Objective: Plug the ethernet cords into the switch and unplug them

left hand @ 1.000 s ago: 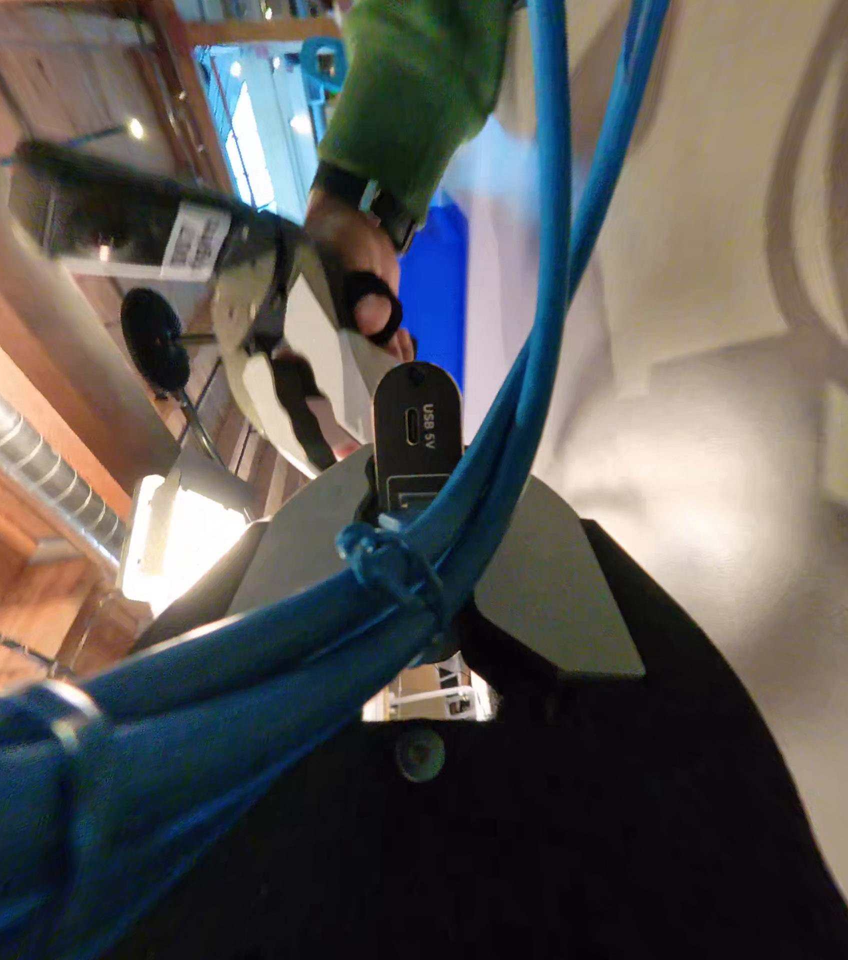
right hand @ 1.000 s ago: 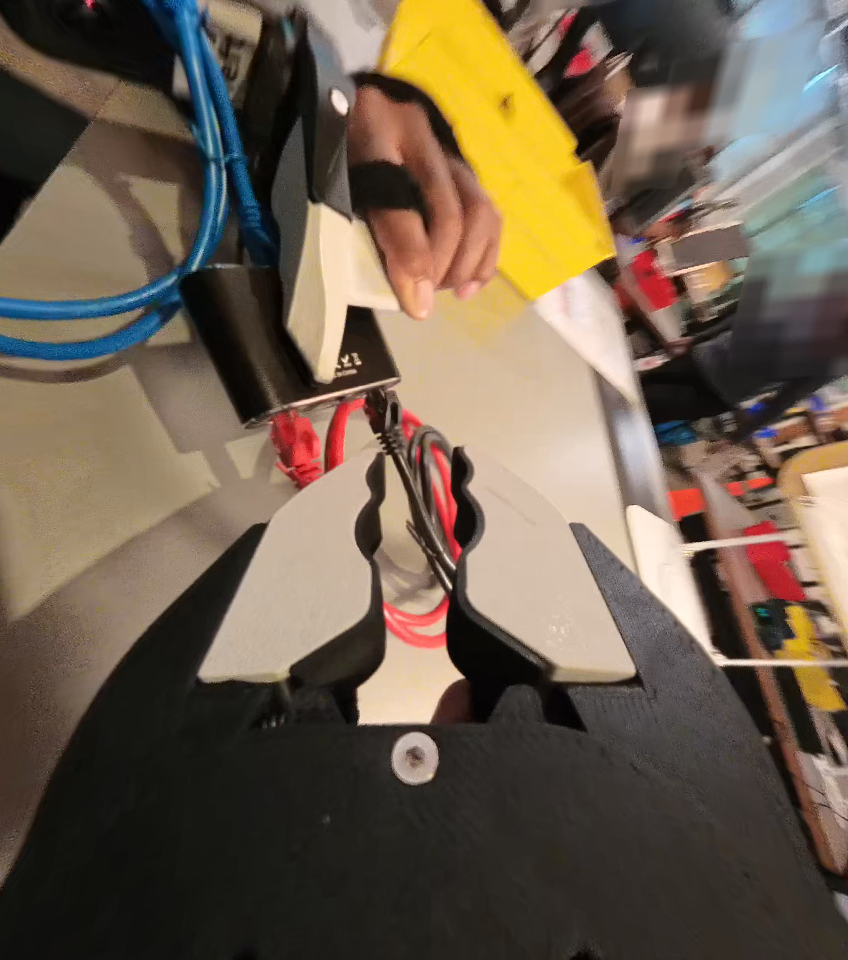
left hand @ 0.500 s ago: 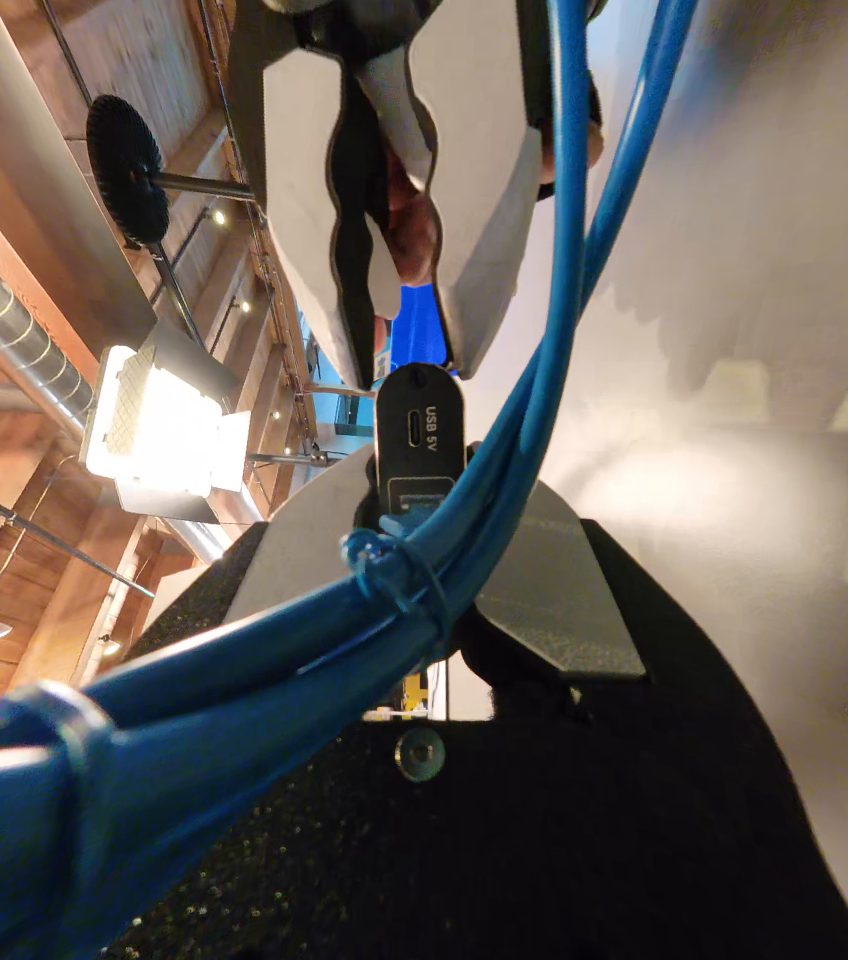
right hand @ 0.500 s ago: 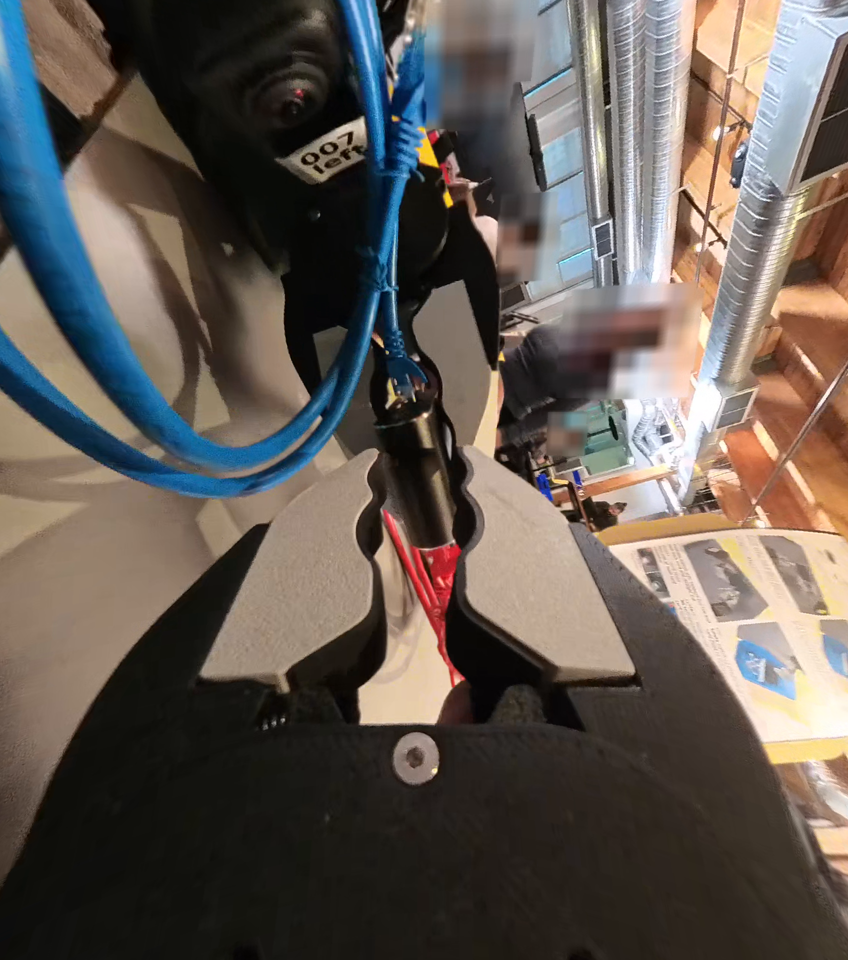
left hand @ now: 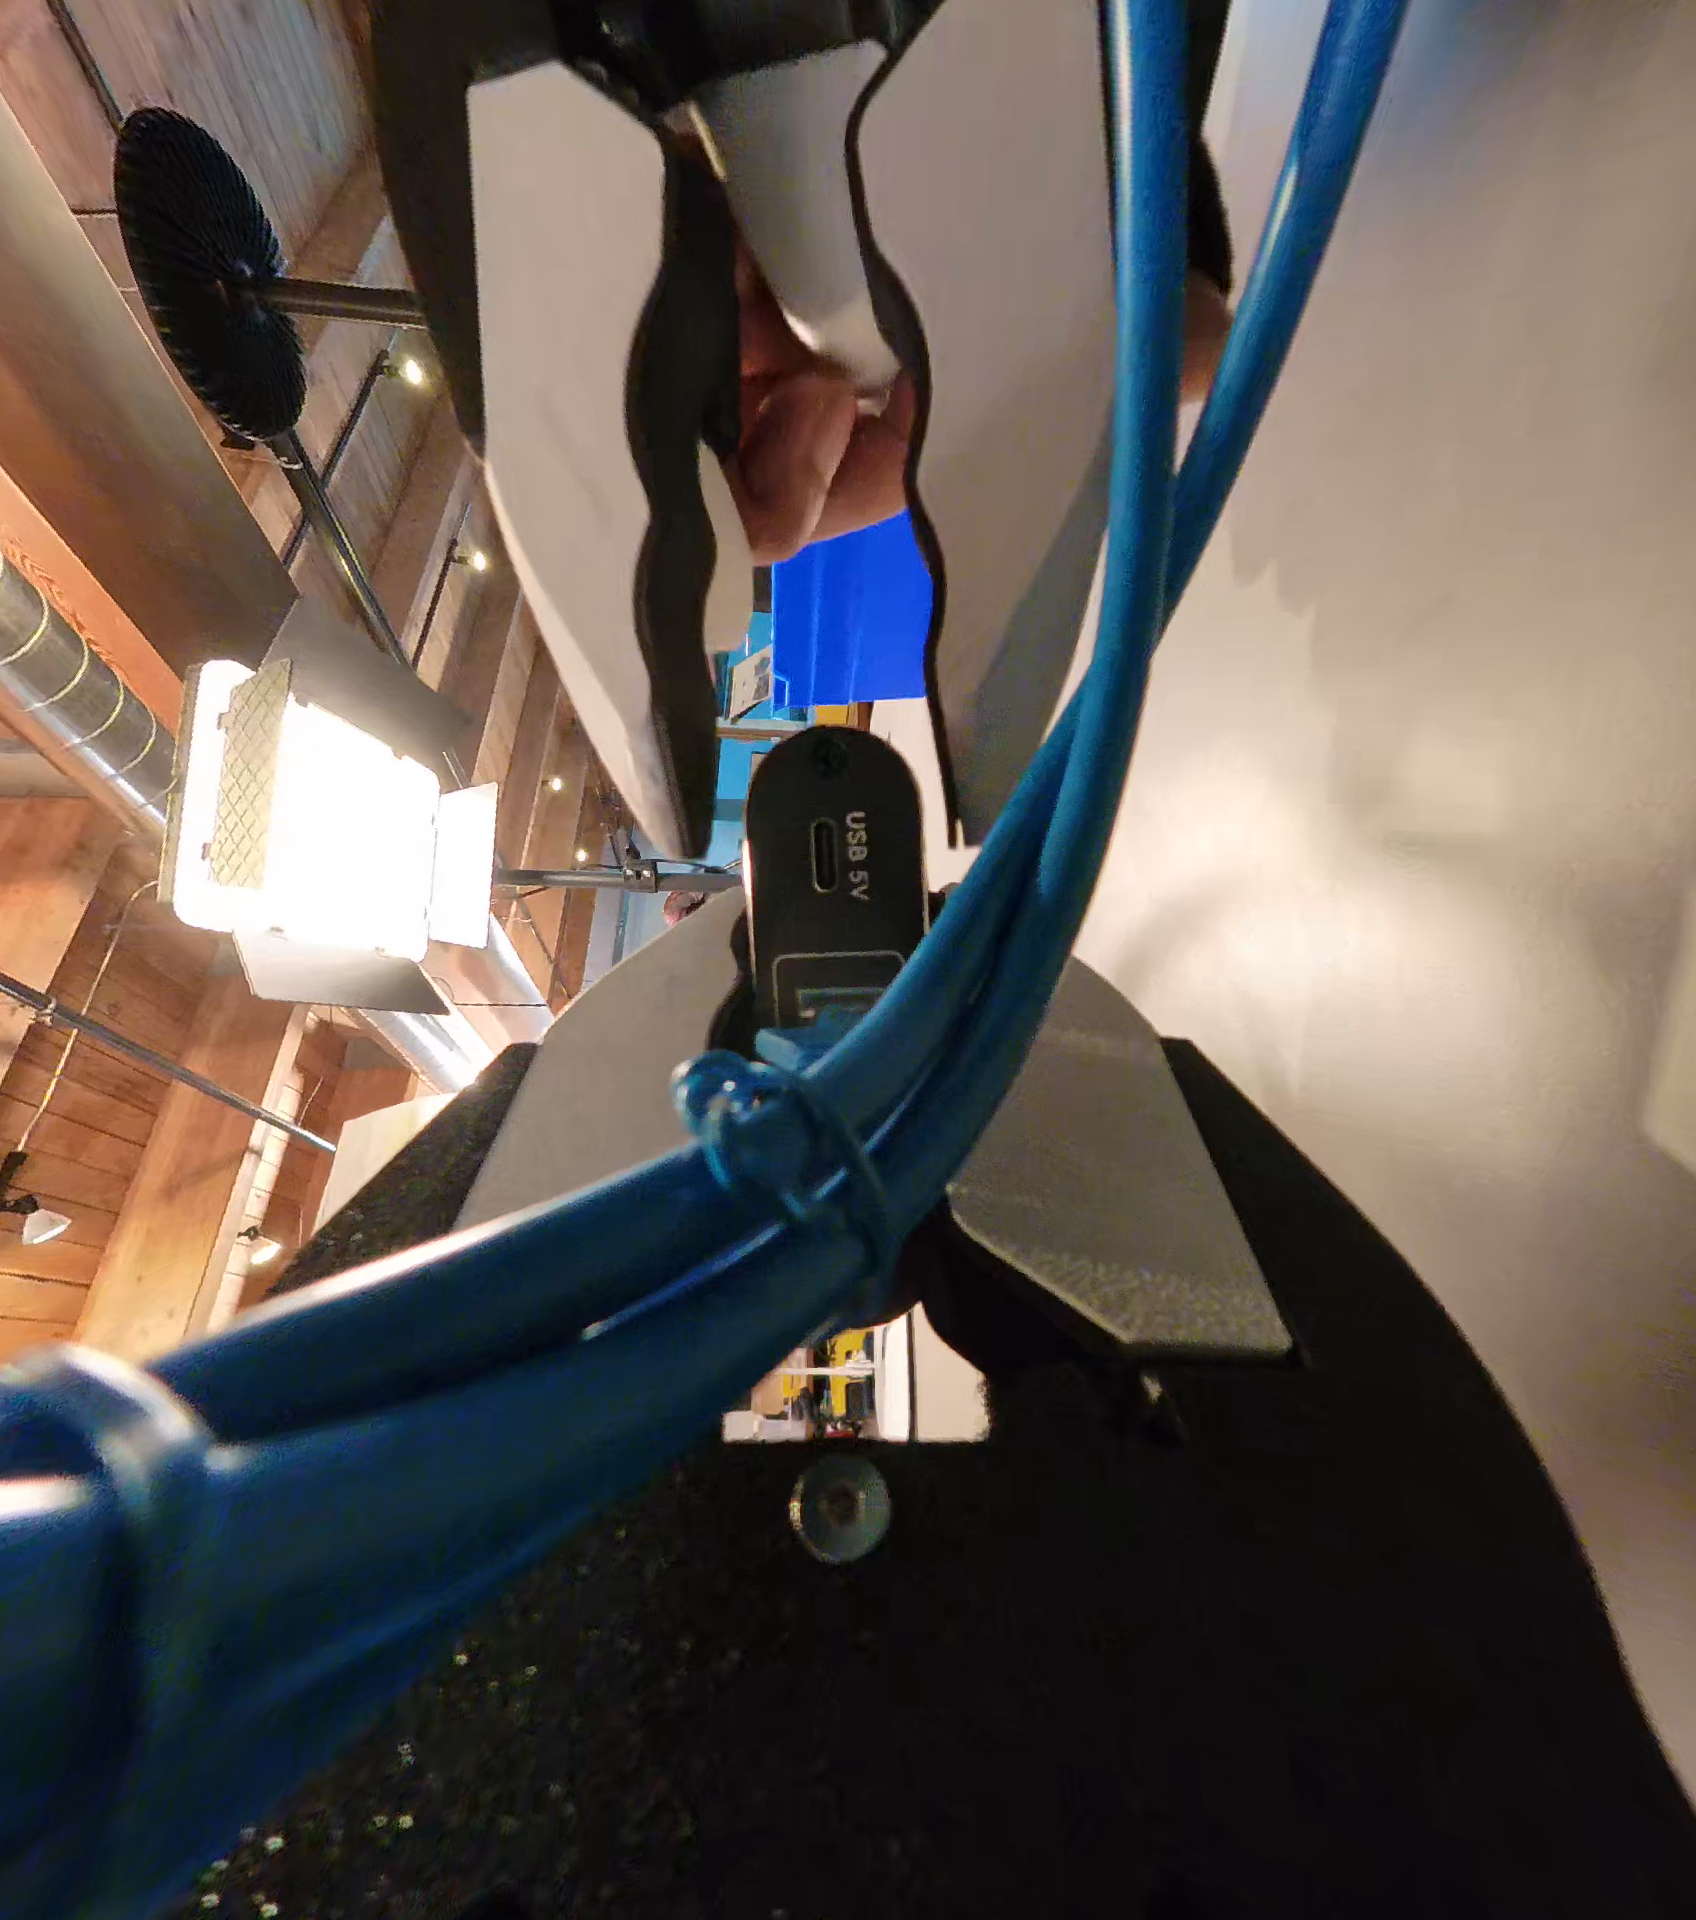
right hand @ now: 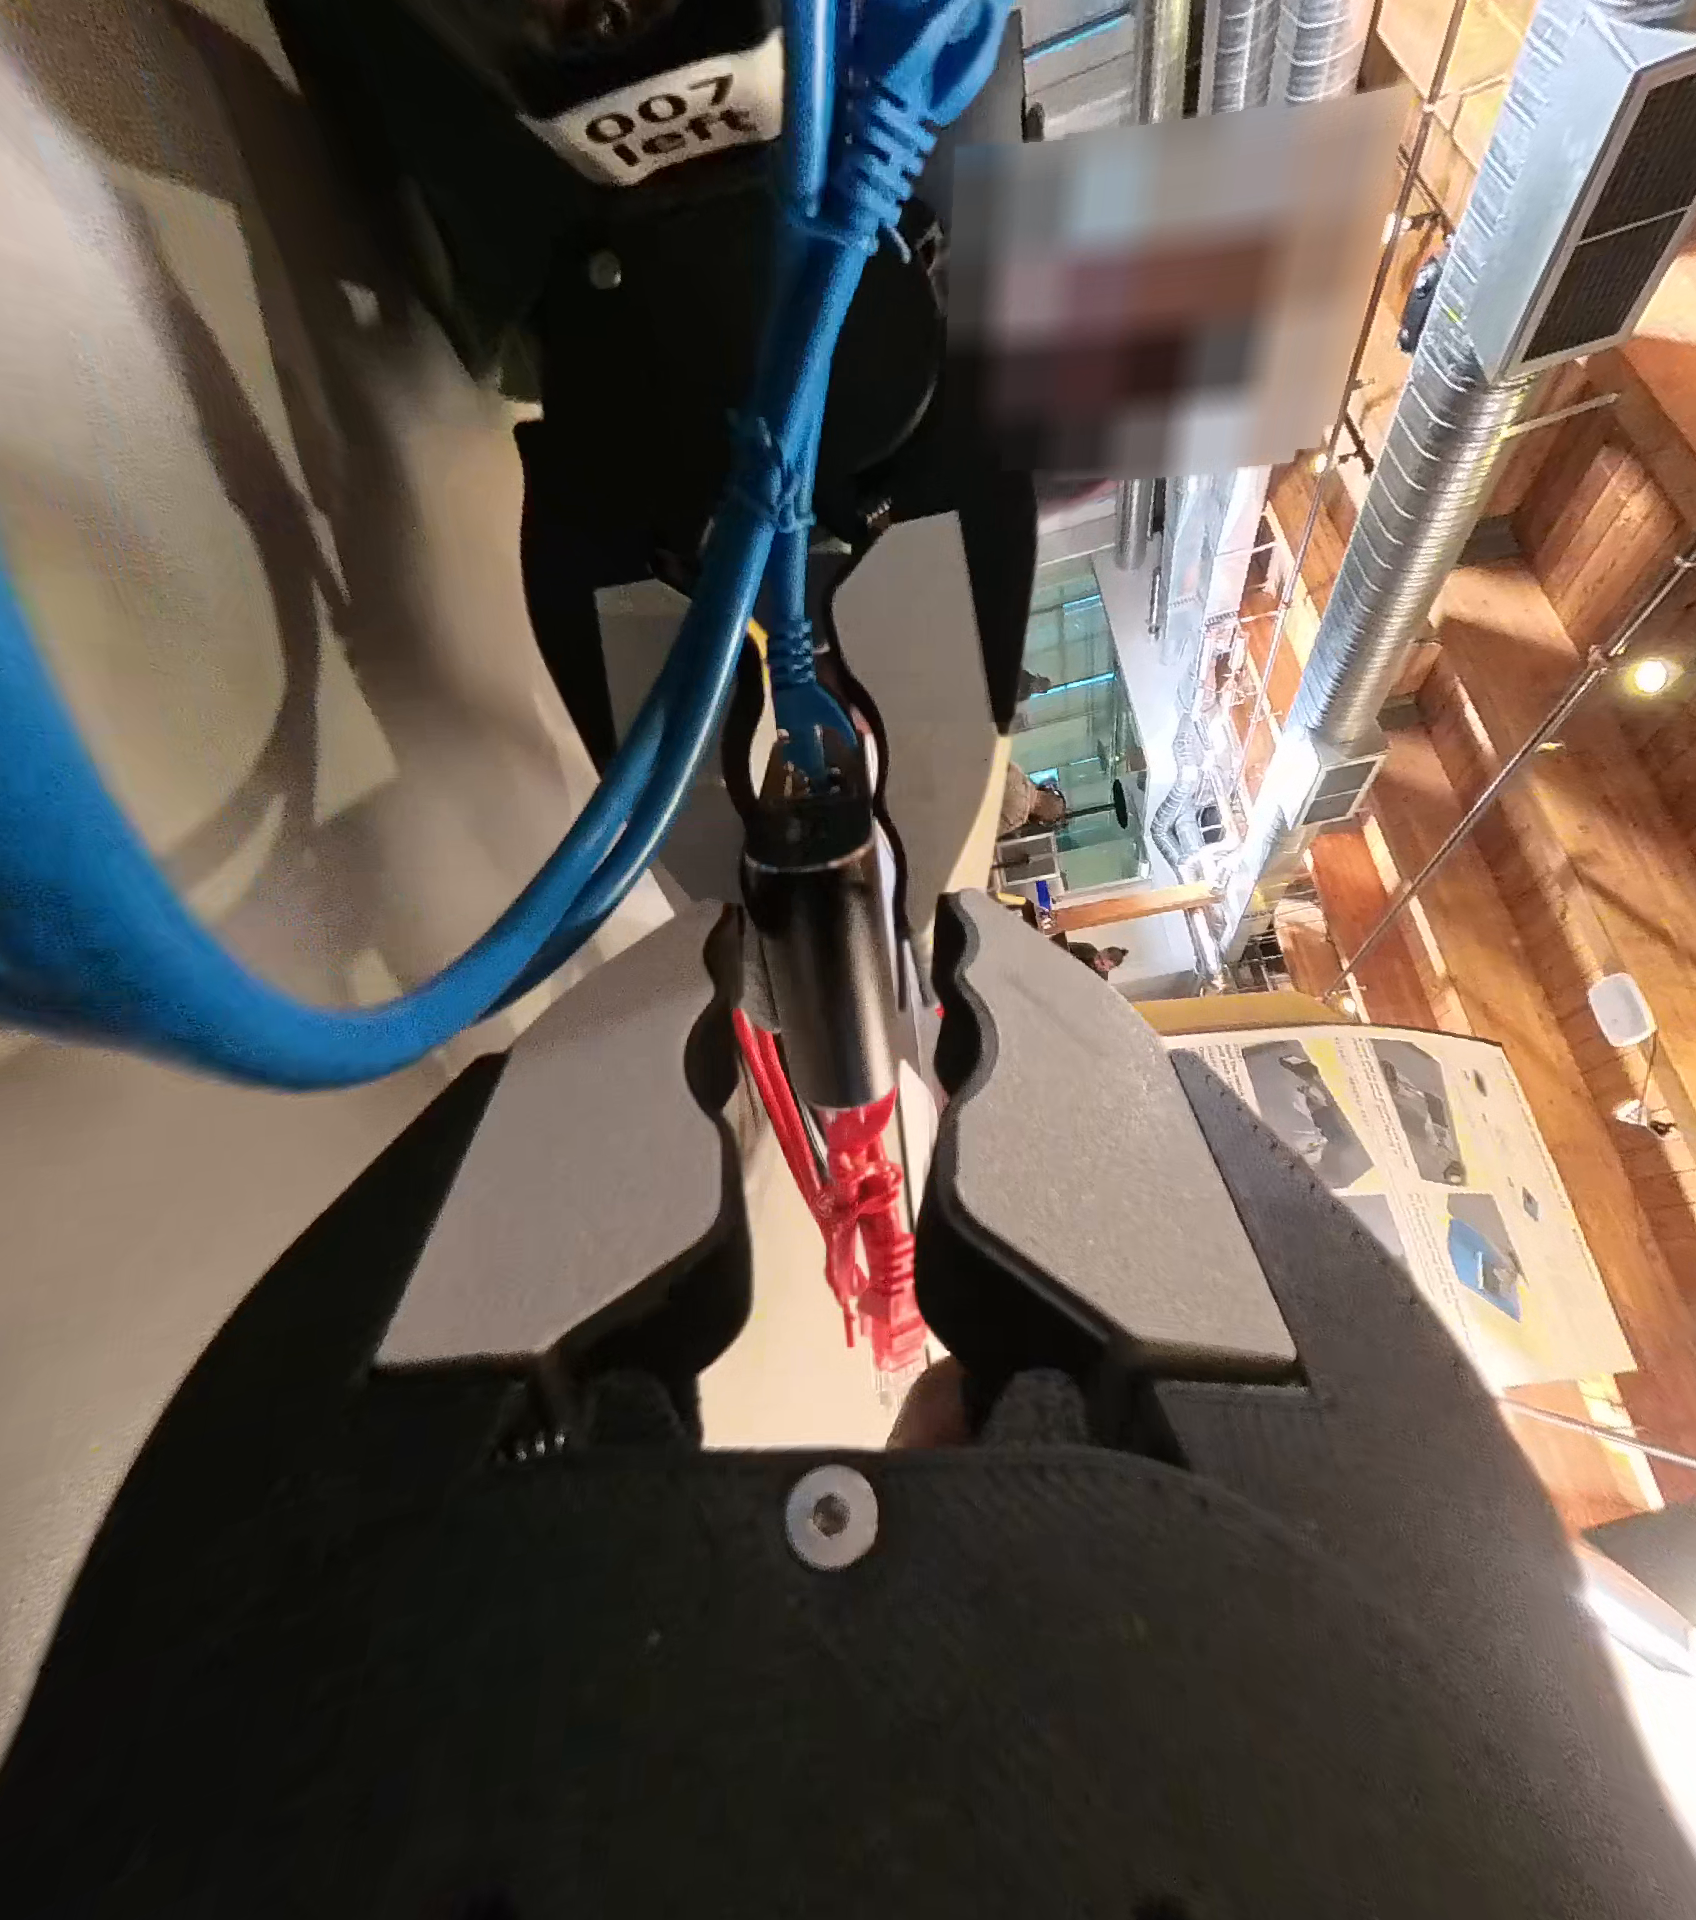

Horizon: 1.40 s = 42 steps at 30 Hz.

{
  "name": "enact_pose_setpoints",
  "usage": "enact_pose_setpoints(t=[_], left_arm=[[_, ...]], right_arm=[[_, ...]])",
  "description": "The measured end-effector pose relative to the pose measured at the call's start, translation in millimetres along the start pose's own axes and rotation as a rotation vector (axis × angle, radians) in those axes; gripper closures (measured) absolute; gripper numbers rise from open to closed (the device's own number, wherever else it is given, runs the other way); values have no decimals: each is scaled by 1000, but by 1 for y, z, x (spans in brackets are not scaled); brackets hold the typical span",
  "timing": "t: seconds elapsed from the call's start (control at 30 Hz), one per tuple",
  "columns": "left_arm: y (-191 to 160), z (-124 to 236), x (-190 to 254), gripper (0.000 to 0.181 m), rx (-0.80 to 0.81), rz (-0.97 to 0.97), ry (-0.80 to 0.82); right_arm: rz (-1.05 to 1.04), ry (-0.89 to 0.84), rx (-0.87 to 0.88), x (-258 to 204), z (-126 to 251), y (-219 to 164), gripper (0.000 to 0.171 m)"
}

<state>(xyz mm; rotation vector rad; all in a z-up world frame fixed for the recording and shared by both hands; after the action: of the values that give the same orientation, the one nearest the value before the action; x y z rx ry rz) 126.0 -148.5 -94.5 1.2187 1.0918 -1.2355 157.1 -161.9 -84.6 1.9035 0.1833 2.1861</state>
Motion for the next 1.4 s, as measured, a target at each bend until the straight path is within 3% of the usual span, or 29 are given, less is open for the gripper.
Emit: enact_pose_setpoints(t=[0.03,0.2,0.37,0.6,0.7,0.8,0.93,1.07,1.4], left_arm=[[1,-1,1,152,-4,-4,-1],[1,-3,-2,151,-28,11,11],[-6,-3,-16,130,-44,97,46],[-57,-3,-29,110,-201,185,52],[-80,-3,-27,115,-275,219,31],[-96,-3,-25,136,-319,283,-1],[-104,-2,-29,146,-334,445,-35],[-116,-1,-30,159,-406,465,-21],[-120,-6,-19,161,-455,404,-32]], right_arm=[[11,3,-3,-2,-1,1,137],[88,-66,-62,-1,-6,0,147],[77,-84,-100,6,-4,-6,147],[62,-131,-172,19,-2,-24,147],[61,-167,-228,26,-2,-34,148],[40,-233,-273,40,2,-45,148],[-24,-340,-286,66,16,-54,148],[-56,-461,-295,98,35,-64,148],[38,-696,-442,200,106,-108,146]])
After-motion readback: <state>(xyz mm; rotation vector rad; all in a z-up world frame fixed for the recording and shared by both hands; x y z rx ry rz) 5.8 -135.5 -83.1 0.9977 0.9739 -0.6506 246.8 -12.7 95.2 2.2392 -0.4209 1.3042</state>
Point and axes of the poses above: each gripper's, where its closed fingertips meet, z back along the fingers, y out of its top, x = y × z across the jaws, the point moved 2 cm from there along z, back along the fingers, and after that the axes turned 14 degrees about -x, right-handed, at the moved point
